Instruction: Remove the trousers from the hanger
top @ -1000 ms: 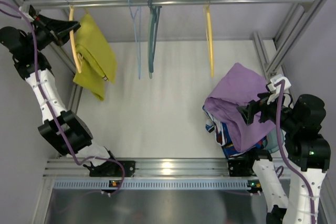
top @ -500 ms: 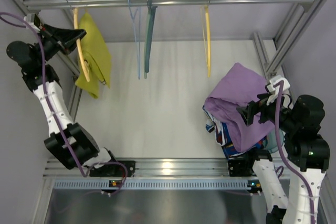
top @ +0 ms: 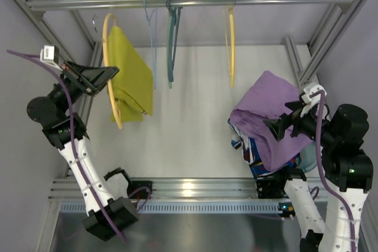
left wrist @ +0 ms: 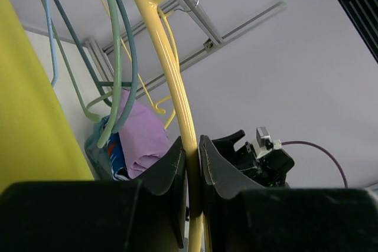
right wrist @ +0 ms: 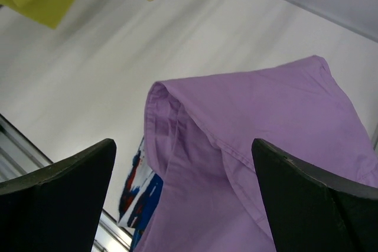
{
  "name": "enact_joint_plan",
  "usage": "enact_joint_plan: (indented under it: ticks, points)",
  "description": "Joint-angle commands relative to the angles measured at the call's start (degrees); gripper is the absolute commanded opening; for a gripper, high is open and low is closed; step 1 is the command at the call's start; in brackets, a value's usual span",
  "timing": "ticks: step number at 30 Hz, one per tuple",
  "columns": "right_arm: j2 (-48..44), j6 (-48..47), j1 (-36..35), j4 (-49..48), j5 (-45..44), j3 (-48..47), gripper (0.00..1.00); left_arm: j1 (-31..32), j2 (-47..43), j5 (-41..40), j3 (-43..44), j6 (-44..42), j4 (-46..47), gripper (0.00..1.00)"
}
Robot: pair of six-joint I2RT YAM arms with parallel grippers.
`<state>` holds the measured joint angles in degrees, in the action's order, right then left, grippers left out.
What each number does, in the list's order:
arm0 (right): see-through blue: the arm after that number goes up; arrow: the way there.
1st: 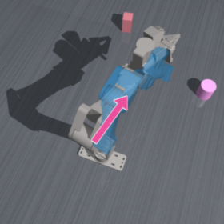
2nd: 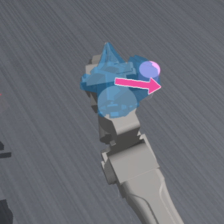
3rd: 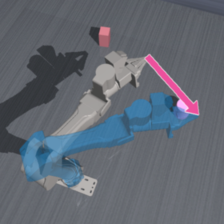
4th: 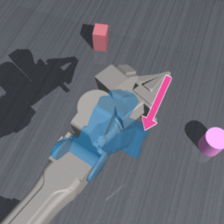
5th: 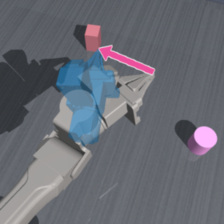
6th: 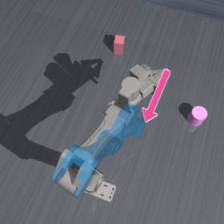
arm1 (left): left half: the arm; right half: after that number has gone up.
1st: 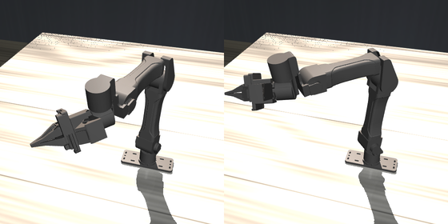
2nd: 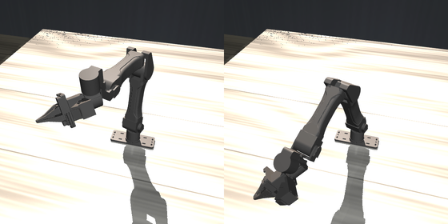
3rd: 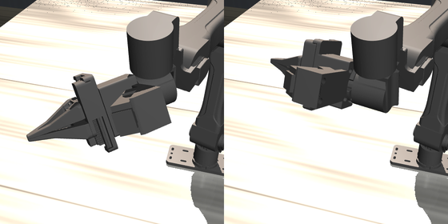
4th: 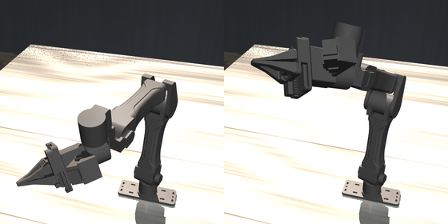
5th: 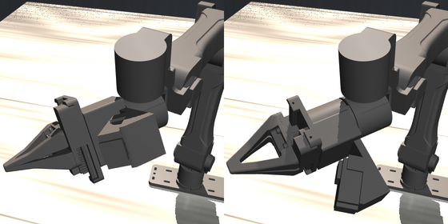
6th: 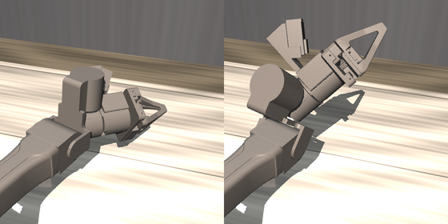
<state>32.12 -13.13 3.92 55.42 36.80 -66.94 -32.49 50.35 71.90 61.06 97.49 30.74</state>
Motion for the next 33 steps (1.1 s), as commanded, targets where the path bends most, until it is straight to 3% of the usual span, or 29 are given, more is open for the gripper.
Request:
enact_joint_plan:
  ticks: [1, 5, 10, 15, 18, 19, 20, 27, 33]
  points:
    - [1.1, 3.7, 1.1, -7.2, 8.2, -3.2, 0.99, 0.1, -6.5, -7.1, -0.8, -3.4, 5.5, 0.0]
    - [3.5, 10.0, 1.1, -16.0, 13.5, -3.5, 0.99, 0.1, -12.4, -8.9, 0.3, -5.0, -3.6, 0.0]
    - [6.3, 15.3, 0.8, -24.4, 16.8, -3.4, 0.99, 0.1, -15.4, -10.3, 4.5, -11.1, -26.1, 0.0]
    - [11.3, 13.7, -3.5, -25.5, 13.5, -5.7, 0.99, 0.1, -17.2, -11.8, 7.9, -16.5, -40.8, 0.0]
    - [15.1, 8.0, -16.7, -23.3, 1.2, -8.8, 0.99, 0.1, -18.9, -12.7, 9.8, -19.8, -46.6, 0.0]
    - [15.9, 7.1, -24.8, -23.8, -4.0, -10.0, 0.99, 0.0, -19.0, -12.8, 10.3, -20.1, -47.5, 0.0]
    - [17.0, 7.1, -27.7, -24.8, -4.8, -10.1, 0.99, 0.0, -19.1, -13.0, 11.5, -20.5, -49.4, 0.0]
    - [23.5, 8.5, -38.6, -28.8, -7.9, -14.7, 0.99, 0.0, -19.0, -16.8, 17.3, -23.2, -60.6, 0.0]
    - [29.6, 7.0, -49.6, -31.1, -8.7, -17.9, 0.99, -1.1, -17.6, -16.9, 19.9, -20.6, -62.2, 0.0]
